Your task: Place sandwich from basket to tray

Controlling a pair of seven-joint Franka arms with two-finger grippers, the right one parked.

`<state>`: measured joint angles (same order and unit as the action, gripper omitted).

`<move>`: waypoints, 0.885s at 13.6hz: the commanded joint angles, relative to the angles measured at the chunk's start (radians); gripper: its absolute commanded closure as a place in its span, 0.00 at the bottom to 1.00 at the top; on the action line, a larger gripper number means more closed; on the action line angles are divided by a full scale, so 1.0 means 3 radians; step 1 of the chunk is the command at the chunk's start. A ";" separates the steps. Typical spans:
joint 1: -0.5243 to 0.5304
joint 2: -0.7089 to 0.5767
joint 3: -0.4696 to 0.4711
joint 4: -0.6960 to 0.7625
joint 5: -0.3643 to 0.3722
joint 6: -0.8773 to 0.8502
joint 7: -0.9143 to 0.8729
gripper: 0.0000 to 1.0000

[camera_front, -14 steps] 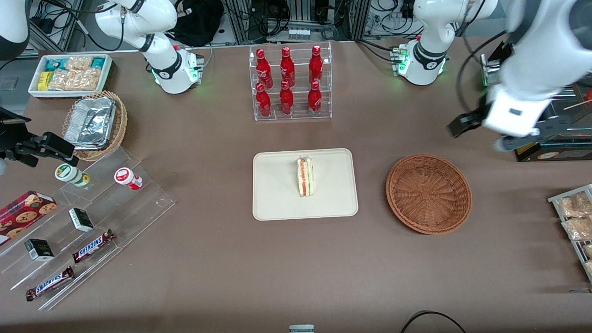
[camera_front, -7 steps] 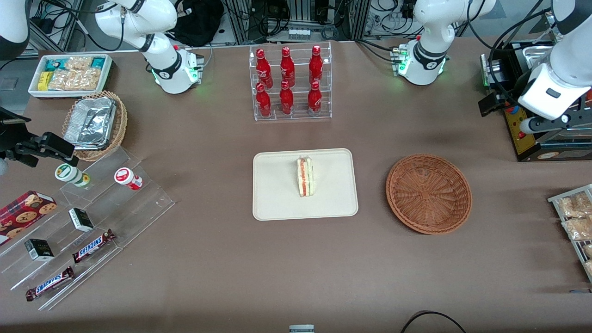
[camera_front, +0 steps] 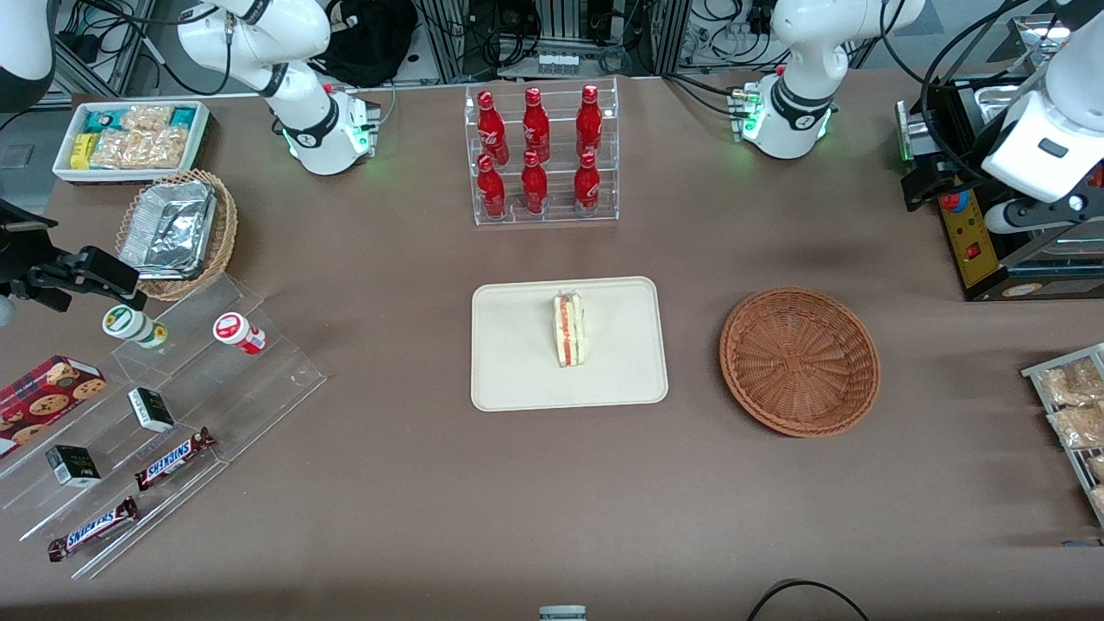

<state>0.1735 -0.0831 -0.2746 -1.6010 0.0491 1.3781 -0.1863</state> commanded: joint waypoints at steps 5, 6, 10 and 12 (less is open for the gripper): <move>-0.0021 0.0093 0.0082 0.0147 0.0010 0.0212 0.0053 0.00; -0.0122 0.0098 0.0183 0.0142 0.0015 0.0223 0.0053 0.00; -0.0348 0.0169 0.0450 0.0172 0.0010 0.0248 0.0053 0.00; -0.0353 0.0246 0.0440 0.0203 0.0005 0.0259 0.0048 0.00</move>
<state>0.0825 -0.0415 -0.1502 -1.5778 0.0495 1.4580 -0.1818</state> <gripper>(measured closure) 0.000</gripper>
